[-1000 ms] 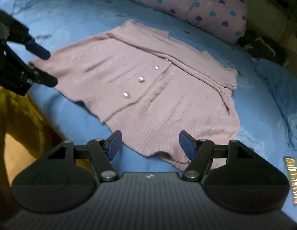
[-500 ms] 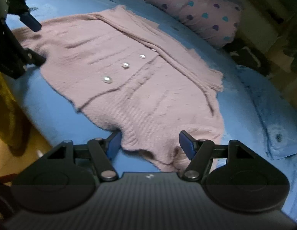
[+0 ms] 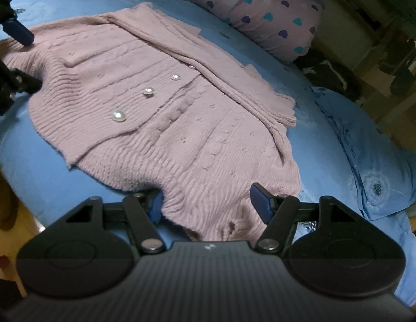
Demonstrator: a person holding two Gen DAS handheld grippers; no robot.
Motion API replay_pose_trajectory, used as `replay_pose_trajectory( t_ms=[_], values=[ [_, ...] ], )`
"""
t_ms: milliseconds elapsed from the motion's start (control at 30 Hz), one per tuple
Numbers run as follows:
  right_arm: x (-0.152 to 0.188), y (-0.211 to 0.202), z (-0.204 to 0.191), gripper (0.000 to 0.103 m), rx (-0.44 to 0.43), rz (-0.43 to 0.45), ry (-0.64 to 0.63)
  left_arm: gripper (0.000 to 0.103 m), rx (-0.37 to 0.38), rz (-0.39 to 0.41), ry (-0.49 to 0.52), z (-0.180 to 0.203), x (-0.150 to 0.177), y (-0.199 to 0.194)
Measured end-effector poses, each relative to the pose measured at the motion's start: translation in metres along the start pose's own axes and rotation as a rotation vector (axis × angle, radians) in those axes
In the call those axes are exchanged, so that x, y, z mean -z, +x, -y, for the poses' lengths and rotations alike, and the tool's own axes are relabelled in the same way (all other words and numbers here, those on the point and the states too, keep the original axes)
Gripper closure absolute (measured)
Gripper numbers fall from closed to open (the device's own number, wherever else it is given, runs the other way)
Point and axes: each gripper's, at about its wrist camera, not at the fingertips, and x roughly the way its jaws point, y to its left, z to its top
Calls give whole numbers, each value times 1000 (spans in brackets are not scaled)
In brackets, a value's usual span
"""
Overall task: Fold small clothes
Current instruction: 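Move both tools to the ribbed hem of the cardigan, then close the right tool on the hem while the left tool grasps it too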
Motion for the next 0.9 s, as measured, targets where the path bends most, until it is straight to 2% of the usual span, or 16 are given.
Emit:
replay_pose_trajectory(
  t_ms=[133, 300, 400, 600, 900],
  values=[
    [2, 0, 1, 48, -5, 9, 9, 27, -3, 2, -19, 0, 0, 2],
    [5, 2, 1, 73, 14, 10, 15, 27, -19, 21, -10, 3, 2, 2],
    [5, 2, 4, 80, 17, 13, 36, 28, -16, 23, -16, 3, 2, 2],
    [5, 1, 6, 82, 19, 22, 51, 31, 7, 26, -61, -2, 4, 1],
    [4, 7, 2, 82, 15, 4, 36, 31, -3, 49, -76, 0, 6, 3]
  ],
)
